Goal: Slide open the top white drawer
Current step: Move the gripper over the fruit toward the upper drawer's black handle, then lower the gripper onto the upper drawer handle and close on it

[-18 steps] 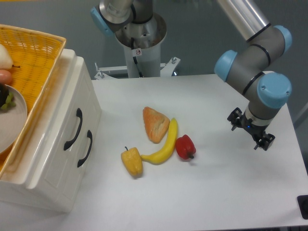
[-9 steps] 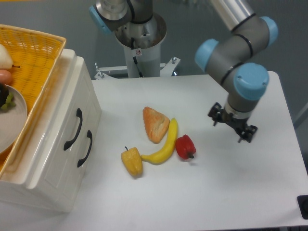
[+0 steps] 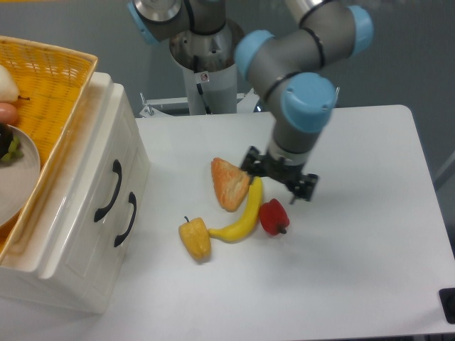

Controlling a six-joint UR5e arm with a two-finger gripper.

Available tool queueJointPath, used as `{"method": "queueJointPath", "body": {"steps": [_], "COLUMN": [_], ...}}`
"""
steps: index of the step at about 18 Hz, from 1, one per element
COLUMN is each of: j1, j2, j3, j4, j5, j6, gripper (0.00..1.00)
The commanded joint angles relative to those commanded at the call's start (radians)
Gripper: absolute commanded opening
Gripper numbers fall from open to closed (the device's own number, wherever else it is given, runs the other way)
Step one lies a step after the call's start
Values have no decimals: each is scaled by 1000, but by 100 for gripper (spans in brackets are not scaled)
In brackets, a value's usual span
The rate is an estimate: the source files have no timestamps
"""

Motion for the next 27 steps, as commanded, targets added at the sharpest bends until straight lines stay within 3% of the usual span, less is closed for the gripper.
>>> {"method": "queueJointPath", "body": {"steps": [5,15,27], "j1": [-81,-120,-170], "j2": [20,25,19], "j3": [-2,-5,-5], "j4": [-55,-51,-28], "j5": [-69,-235,-247], "j6": [-58,-143,-239], "gripper": [99,100,100]}}
